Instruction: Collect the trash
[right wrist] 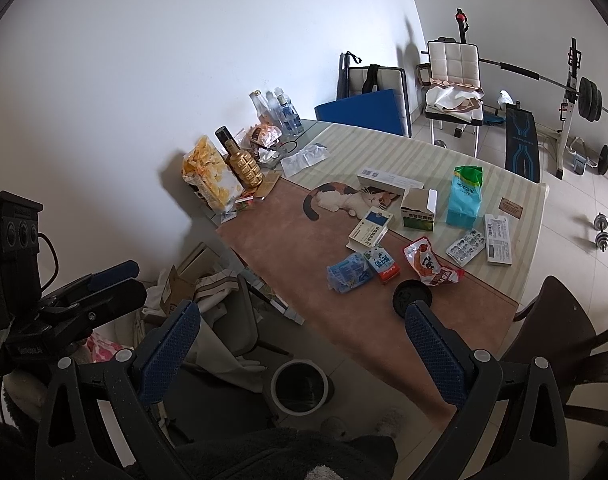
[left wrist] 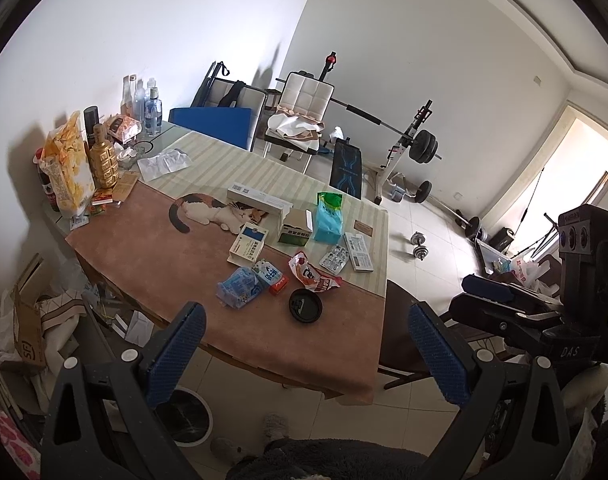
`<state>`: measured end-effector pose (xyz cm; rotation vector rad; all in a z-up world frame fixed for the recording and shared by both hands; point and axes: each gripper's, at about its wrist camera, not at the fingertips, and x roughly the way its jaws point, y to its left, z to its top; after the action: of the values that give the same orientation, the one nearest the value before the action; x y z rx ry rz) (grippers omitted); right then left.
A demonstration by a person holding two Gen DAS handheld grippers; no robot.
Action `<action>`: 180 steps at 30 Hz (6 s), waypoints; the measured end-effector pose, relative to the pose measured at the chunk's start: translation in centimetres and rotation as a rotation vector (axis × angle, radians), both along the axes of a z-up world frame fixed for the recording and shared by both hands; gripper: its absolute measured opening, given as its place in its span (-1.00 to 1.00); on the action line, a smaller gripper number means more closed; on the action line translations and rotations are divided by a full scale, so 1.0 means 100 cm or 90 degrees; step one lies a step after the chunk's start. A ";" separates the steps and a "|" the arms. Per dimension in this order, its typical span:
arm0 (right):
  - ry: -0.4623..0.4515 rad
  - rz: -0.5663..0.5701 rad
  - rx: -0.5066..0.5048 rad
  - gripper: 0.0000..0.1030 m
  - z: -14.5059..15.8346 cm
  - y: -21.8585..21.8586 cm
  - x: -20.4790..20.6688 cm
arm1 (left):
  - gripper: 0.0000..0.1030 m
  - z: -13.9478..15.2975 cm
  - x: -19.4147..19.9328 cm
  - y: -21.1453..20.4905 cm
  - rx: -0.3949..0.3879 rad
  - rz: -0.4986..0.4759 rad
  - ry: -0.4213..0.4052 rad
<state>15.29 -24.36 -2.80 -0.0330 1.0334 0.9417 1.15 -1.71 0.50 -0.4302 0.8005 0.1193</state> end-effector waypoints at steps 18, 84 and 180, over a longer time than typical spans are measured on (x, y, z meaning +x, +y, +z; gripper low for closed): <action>0.000 -0.002 0.002 1.00 -0.001 -0.001 -0.002 | 1.00 0.004 0.003 -0.008 -0.002 -0.005 -0.003; 0.218 -0.045 -0.423 0.74 -0.331 0.071 0.201 | -0.20 -0.348 0.199 0.053 0.065 -0.098 0.433; 0.138 0.259 -0.353 1.00 -0.288 0.255 -0.134 | 0.91 -0.306 -0.198 0.104 -0.069 0.524 0.396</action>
<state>1.87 1.11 -31.60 -0.6337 1.5009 1.0086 -18.61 8.65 -30.08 -0.8282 1.1981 1.0172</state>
